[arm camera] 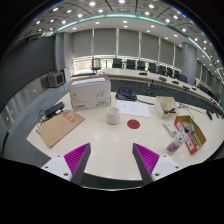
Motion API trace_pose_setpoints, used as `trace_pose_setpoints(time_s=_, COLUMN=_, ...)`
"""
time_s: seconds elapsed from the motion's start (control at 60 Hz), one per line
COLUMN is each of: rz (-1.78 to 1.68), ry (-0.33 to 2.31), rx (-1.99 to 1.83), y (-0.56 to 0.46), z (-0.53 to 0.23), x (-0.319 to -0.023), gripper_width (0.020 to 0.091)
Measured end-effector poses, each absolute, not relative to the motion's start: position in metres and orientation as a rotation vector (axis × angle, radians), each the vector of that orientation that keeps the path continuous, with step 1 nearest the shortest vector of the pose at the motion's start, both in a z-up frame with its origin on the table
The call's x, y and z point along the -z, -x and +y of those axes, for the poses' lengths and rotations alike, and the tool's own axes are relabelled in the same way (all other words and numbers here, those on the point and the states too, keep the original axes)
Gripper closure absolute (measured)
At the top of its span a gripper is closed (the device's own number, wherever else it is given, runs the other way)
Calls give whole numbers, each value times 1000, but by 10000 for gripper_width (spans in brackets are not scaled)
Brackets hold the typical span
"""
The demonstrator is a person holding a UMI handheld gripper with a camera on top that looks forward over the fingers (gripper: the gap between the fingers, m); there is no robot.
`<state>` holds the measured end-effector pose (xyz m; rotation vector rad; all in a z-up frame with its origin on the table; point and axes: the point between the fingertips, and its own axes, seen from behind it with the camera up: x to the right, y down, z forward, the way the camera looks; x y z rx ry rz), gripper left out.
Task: Pour water
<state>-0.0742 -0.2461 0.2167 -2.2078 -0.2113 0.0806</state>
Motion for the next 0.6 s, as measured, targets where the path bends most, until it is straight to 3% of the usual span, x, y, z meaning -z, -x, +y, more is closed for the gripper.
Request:
trace_pose_setpoints(time_s=0.183, rz=-147, ry=2234, rx=-56, y=19, z=-253, x=-215, gripper_width=241)
trace_pose_setpoints(time_s=0.217, rz=-149, ry=2232, rx=-54, y=-27, z=-243, x=-196, gripper_width=242)
trace_pose_setpoints(time_s=0.6, rz=-121, ry=2220, rx=-29, y=-197, z=-237, x=-126, gripper_width=240)
